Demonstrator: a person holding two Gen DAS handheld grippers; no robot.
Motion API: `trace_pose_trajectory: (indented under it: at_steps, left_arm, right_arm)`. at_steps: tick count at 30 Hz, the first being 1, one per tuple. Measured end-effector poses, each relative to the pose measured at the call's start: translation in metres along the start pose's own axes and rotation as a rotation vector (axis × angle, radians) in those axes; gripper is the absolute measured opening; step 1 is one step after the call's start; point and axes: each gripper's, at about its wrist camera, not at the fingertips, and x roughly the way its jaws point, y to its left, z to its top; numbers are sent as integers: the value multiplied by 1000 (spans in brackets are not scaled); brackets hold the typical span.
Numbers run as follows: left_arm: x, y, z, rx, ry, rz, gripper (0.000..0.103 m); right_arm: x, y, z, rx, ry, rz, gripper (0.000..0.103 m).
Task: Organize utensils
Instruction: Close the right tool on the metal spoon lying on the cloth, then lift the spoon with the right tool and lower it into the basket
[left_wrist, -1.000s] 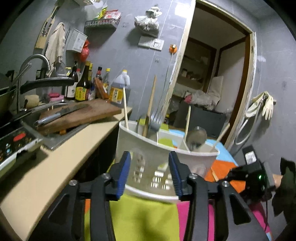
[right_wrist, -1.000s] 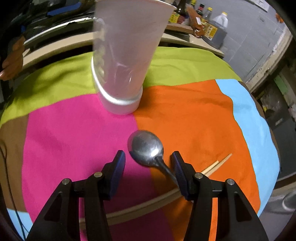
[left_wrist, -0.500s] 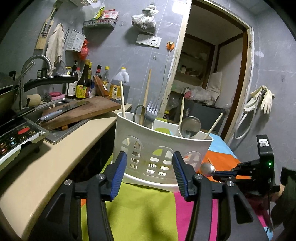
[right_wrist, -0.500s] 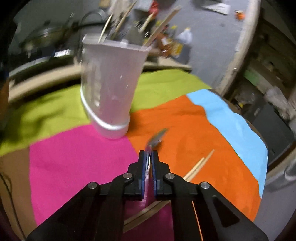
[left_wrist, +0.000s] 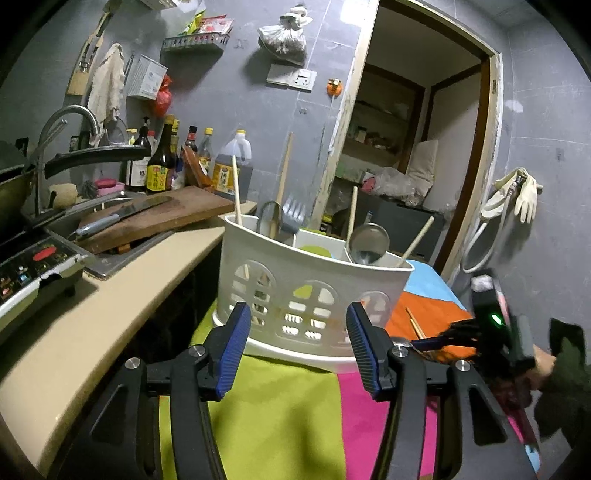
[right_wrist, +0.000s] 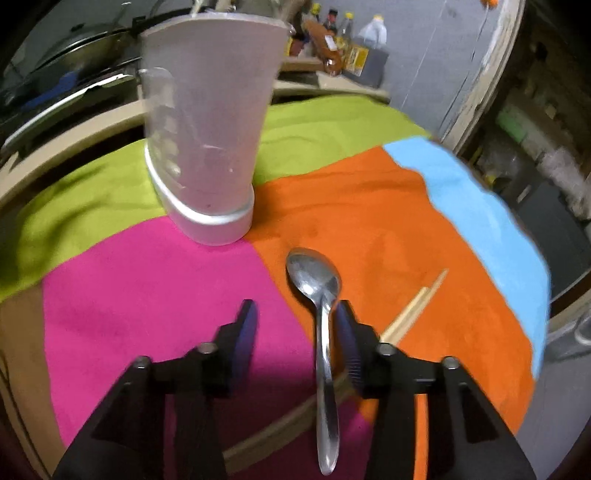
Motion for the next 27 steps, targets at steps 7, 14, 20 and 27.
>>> trace_pose_trajectory:
  at_steps: [7, 14, 20, 27]
  left_arm:
    - [-1, -2, -4, 12, 7, -4, 48]
    - [1, 4, -1, -36, 0, -37, 48]
    - [-5, 9, 2, -72, -16, -51, 48]
    - [-17, 18, 3, -89, -37, -23, 48]
  right_arm:
    - [3, -28, 6, 166, -56, 46, 4]
    - [-78, -2, -12, 263, -385, -80, 4]
    - [-153, 26, 21, 290, -755, -74, 4]
    - [-133, 17, 75, 435, -1040, 18, 4]
